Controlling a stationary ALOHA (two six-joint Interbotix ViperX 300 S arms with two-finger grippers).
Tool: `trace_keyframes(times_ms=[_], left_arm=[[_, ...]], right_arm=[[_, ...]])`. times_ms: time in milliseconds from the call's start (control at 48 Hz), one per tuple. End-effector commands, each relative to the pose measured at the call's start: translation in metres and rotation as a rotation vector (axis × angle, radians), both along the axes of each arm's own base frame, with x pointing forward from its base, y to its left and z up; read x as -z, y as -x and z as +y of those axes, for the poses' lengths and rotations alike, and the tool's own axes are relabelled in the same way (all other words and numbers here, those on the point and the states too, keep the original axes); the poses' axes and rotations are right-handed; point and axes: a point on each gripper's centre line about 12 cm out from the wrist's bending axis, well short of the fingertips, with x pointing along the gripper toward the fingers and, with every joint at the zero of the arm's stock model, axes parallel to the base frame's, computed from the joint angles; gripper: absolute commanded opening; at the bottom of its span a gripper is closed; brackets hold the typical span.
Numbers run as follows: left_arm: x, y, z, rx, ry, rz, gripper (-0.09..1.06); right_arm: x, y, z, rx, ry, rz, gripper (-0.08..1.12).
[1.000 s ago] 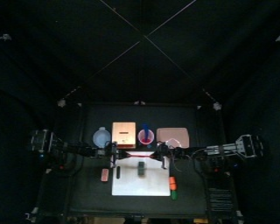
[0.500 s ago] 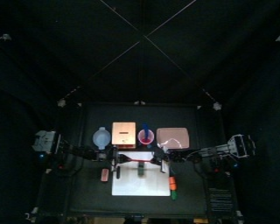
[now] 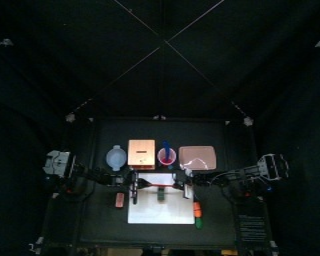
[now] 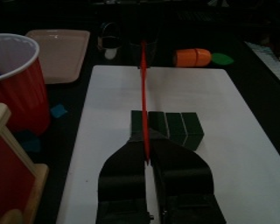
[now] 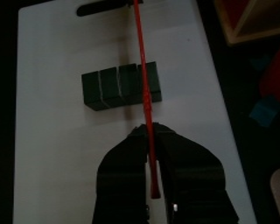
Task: Cut the sushi into 4 pieces with the knife
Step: Cut the sushi into 4 pieces
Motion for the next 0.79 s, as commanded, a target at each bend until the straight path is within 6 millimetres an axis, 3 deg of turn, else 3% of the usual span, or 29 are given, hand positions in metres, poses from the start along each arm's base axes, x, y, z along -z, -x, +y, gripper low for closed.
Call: trace_keyframes(times_ms=[21,792], left_arm=[[-0.013,-0.013,0.002,-0.020,0.010,-0.066,0.27],[0.007,-0.014,-0.001,-0.015,0.012,0.025,0.27]], right_arm=[[-0.009,-0.004,-0.001,0.007,-0.003,-0.033,0.05],[0.004,-0.005,-0.002,0.008,0.000,0.010,0.05]])
